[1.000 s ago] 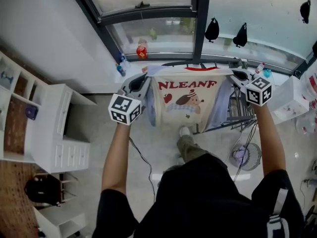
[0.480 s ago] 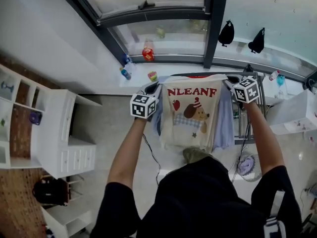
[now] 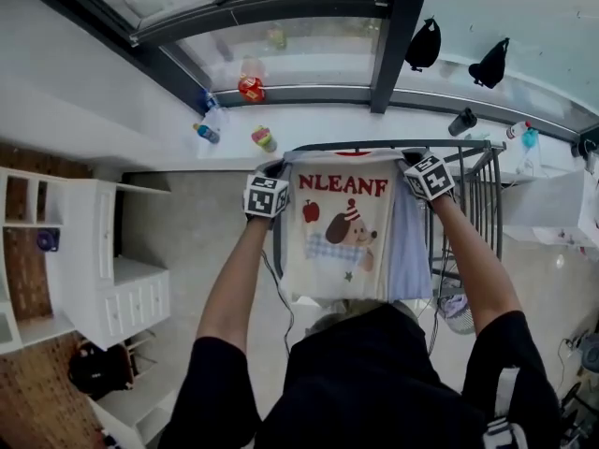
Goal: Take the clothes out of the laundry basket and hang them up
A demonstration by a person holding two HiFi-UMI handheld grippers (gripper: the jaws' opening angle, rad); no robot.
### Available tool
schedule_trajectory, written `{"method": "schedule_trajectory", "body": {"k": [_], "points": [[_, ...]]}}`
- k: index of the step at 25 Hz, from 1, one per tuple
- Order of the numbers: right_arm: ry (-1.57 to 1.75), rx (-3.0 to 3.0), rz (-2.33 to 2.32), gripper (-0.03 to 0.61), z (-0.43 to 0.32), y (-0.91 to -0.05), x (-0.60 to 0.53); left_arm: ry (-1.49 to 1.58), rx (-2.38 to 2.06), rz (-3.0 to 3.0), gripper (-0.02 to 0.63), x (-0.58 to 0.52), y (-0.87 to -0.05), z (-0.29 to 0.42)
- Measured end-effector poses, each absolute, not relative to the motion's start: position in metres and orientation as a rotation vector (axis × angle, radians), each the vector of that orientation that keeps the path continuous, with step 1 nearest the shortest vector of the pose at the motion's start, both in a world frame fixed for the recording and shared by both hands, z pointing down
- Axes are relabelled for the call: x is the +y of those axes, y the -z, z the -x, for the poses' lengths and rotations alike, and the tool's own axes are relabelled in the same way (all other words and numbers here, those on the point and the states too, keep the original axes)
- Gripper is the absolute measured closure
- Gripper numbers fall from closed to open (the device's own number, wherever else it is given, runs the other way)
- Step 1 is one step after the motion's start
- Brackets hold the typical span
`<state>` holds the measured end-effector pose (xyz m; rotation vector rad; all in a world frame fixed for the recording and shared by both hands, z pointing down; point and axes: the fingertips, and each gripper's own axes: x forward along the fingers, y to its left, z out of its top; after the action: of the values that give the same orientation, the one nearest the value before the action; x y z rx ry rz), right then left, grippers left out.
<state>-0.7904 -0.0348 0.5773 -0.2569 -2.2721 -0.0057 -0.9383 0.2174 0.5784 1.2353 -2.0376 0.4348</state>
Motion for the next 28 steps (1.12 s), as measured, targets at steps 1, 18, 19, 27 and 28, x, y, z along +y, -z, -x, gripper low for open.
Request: {"method": "schedule_trajectory", "body": {"k": [1,18,19,27,28], "points": [[0.022,-2.269,0.255,0.571,0.793,-0.582,-0.035,-0.463,-2.039,-1.227,0.597,0.215,-0.584,0.940],[0.075,-2.213,0.284,0.350,0.786,-0.581,-0.039,-0.508,-1.911,-1.211,0.336,0.237,-0.604,0.935],[0.067,-2.223,0.281,0.350,0.784,-0.576,-0.040,-0.499,-1.921,-1.209,0.336,0.240,-0.600,0.935],[-0.063,-2.383,0.224,0.350,0.748,-0.508,-0.033,-0.361,-2.034,-1.217,0.336,0.262,-0.549,0.896],[-0.071,-2.401,0.220,0.350,0.738,-0.499,-0.029,-0.315,-2.055,-1.217,0.336,0.265,-0.540,0.888]]}}
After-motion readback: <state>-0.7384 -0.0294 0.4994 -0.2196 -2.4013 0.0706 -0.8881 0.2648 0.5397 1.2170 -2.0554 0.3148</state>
